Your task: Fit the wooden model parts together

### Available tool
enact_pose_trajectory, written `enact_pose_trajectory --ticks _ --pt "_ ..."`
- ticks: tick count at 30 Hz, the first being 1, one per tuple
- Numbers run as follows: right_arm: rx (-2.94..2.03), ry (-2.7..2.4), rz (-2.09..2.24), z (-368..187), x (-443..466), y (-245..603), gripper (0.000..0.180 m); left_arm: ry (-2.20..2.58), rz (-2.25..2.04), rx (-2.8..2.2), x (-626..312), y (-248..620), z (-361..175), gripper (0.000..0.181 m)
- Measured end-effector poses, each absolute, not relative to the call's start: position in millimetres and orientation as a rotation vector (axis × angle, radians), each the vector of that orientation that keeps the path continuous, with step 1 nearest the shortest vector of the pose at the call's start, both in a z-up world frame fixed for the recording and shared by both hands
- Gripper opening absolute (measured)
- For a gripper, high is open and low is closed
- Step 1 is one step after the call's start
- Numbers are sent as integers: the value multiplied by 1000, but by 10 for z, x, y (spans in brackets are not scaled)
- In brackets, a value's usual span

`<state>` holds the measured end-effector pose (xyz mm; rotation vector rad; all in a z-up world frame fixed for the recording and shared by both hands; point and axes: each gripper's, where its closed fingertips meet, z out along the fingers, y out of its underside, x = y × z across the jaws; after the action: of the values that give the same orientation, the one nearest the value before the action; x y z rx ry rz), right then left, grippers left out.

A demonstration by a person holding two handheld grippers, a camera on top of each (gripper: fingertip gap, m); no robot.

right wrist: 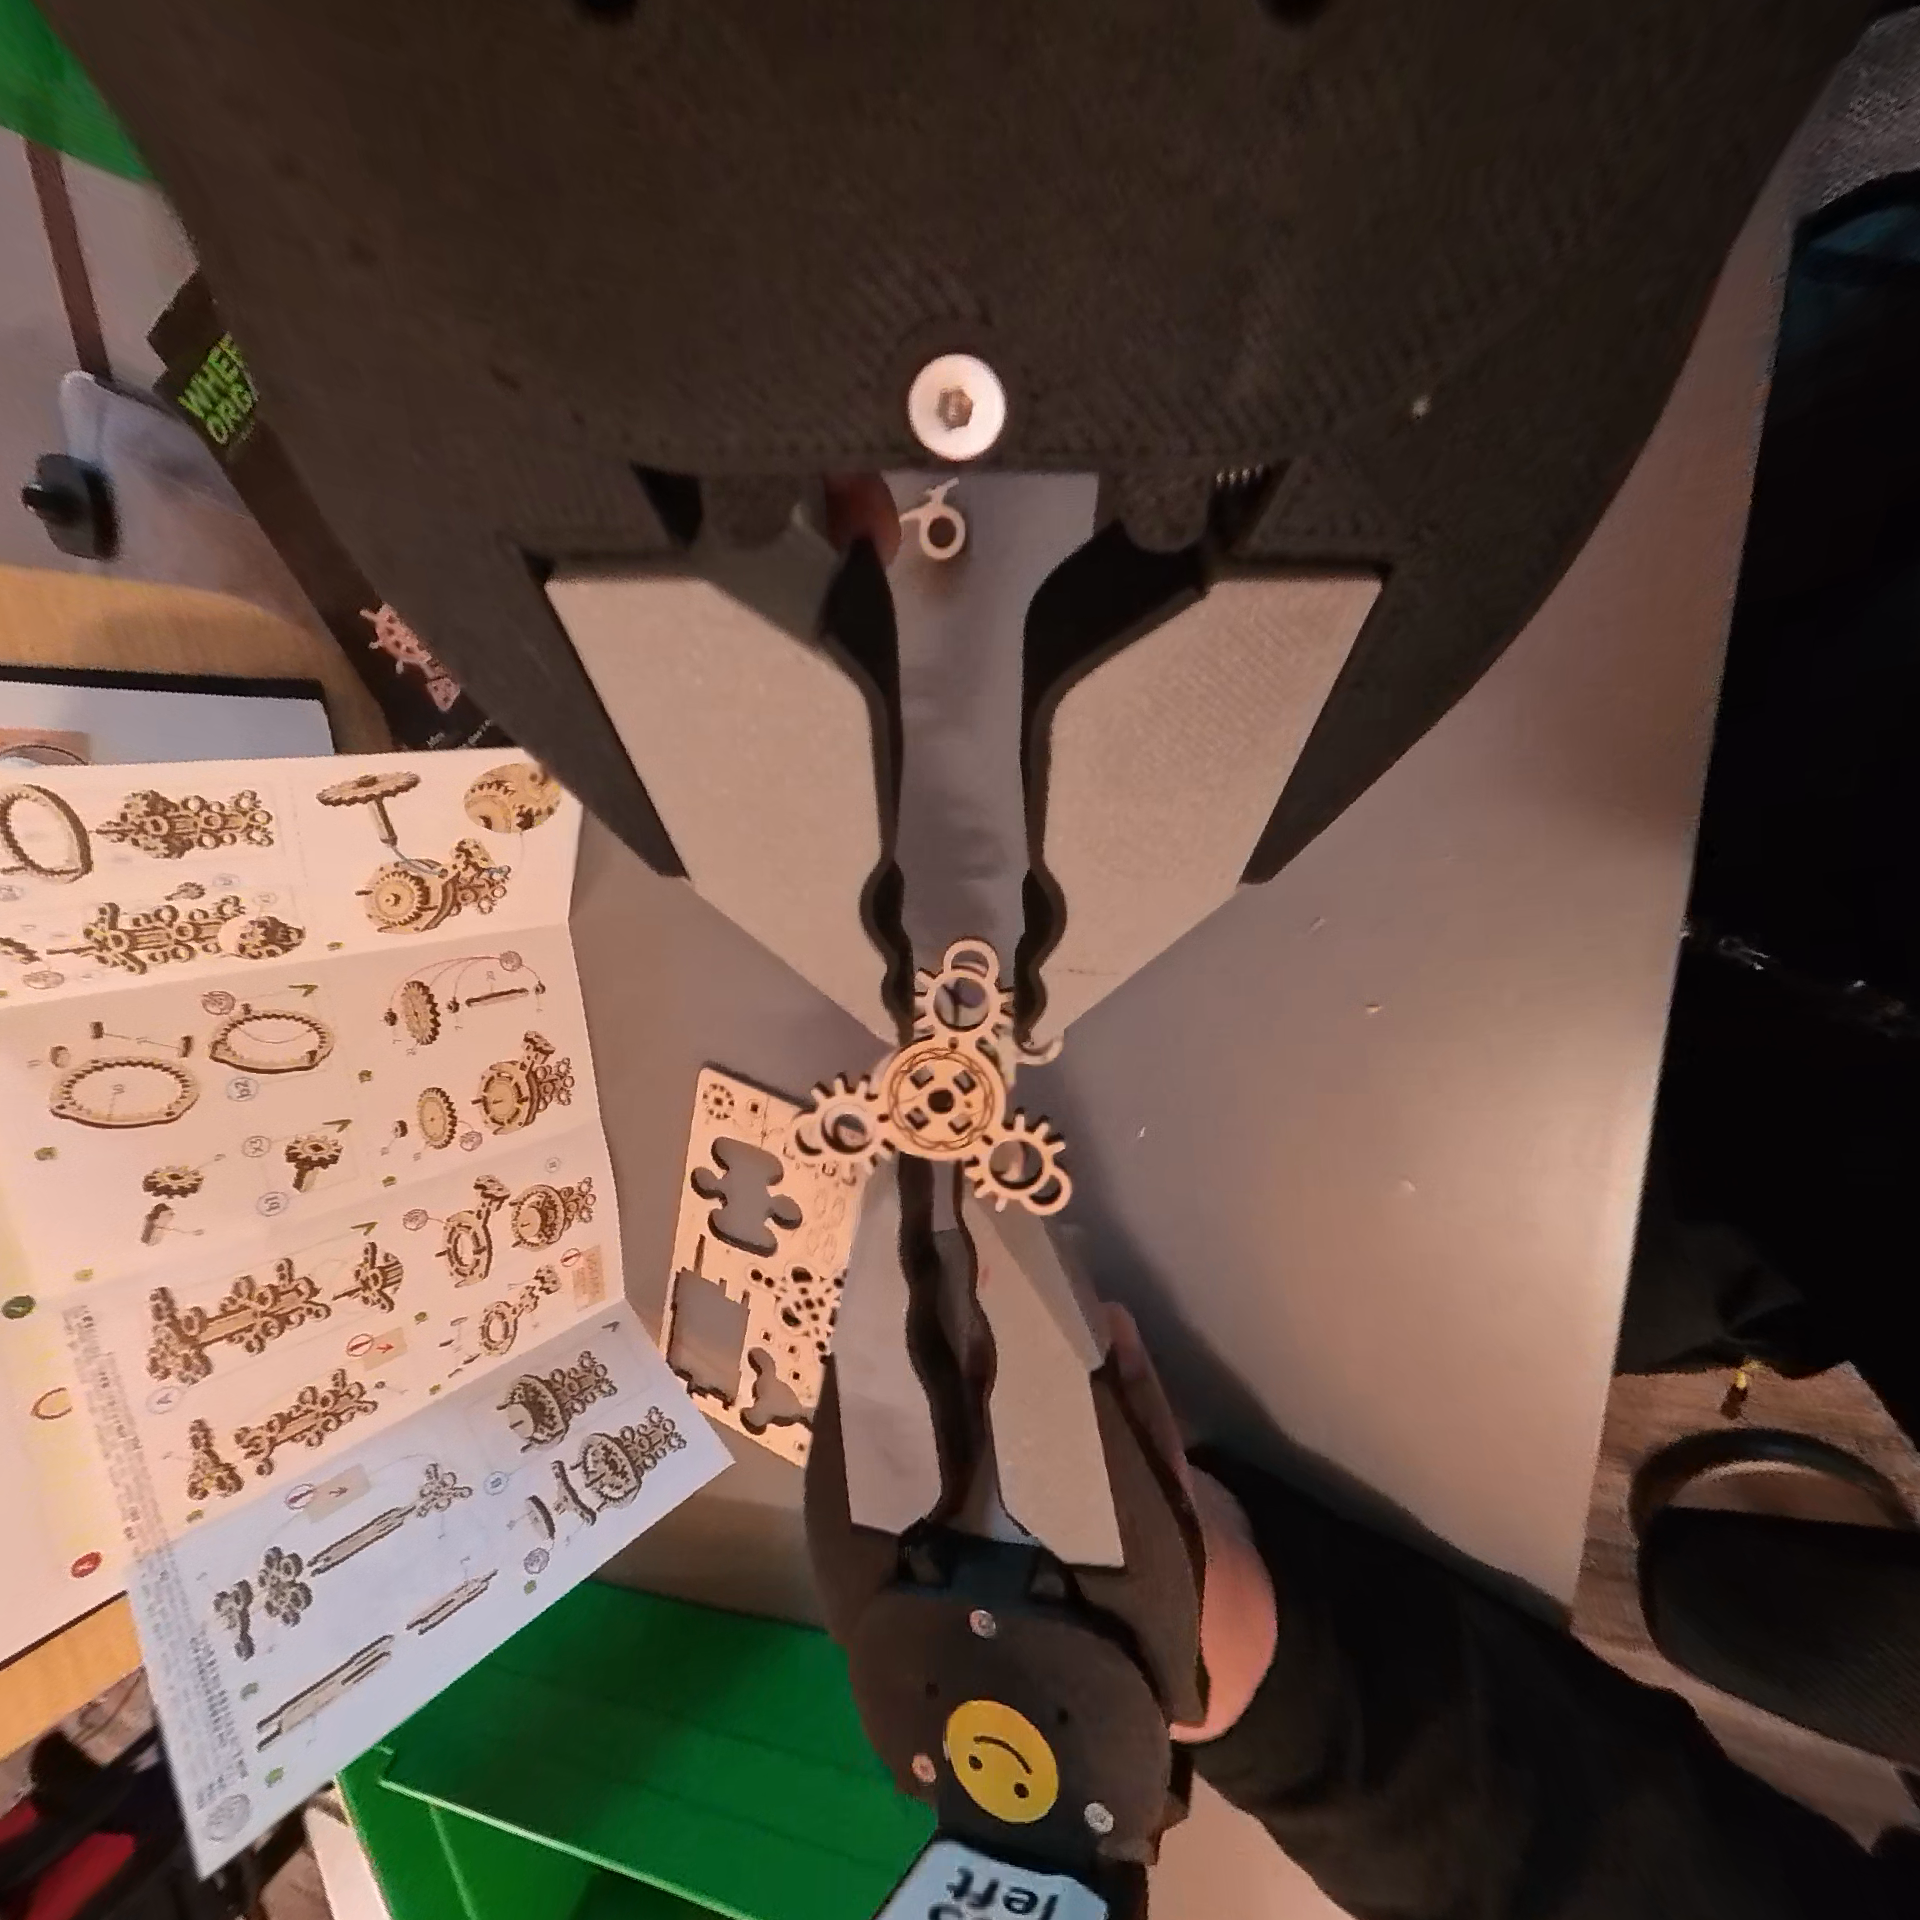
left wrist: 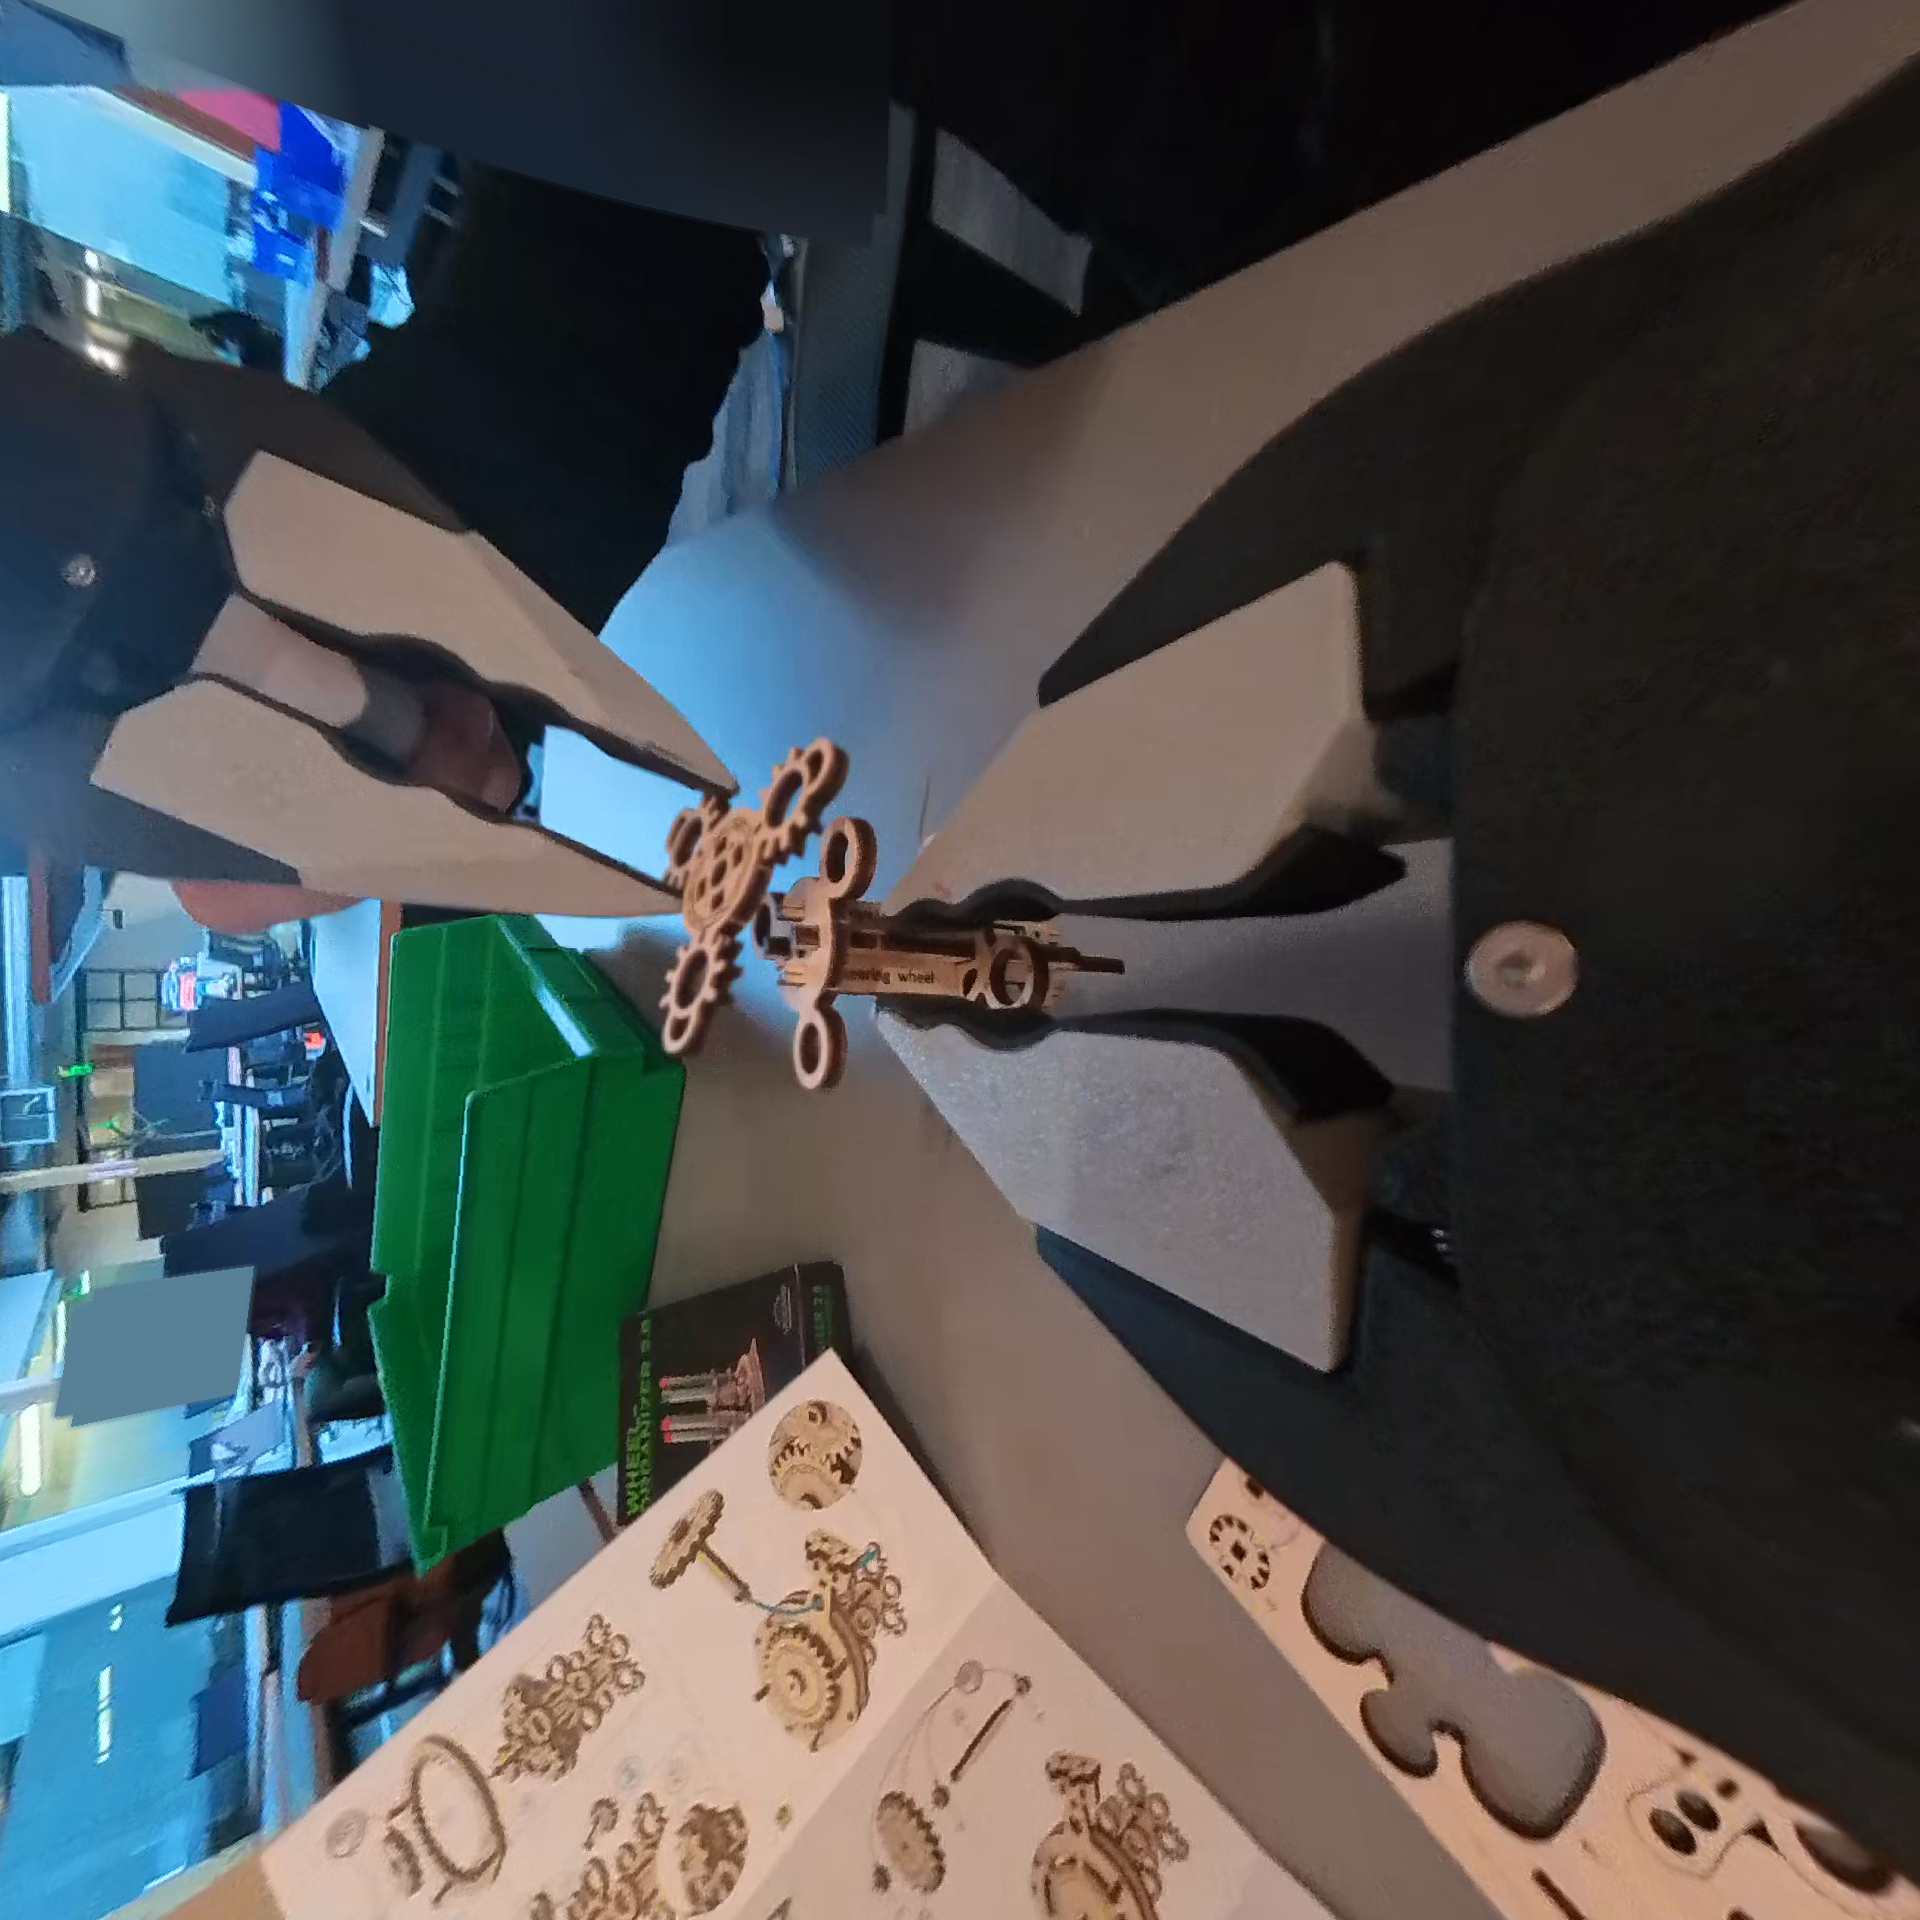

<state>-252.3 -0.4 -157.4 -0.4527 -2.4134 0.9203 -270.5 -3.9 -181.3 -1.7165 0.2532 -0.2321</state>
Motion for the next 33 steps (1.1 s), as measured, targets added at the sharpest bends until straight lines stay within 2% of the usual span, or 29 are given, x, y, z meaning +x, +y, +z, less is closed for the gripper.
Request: enact_pose_trajectory --ticks 33 --pt "-501 -2354 1025 -1394 -2560 86 15 327 -229 -1595 -2671 -108 -1668 9"
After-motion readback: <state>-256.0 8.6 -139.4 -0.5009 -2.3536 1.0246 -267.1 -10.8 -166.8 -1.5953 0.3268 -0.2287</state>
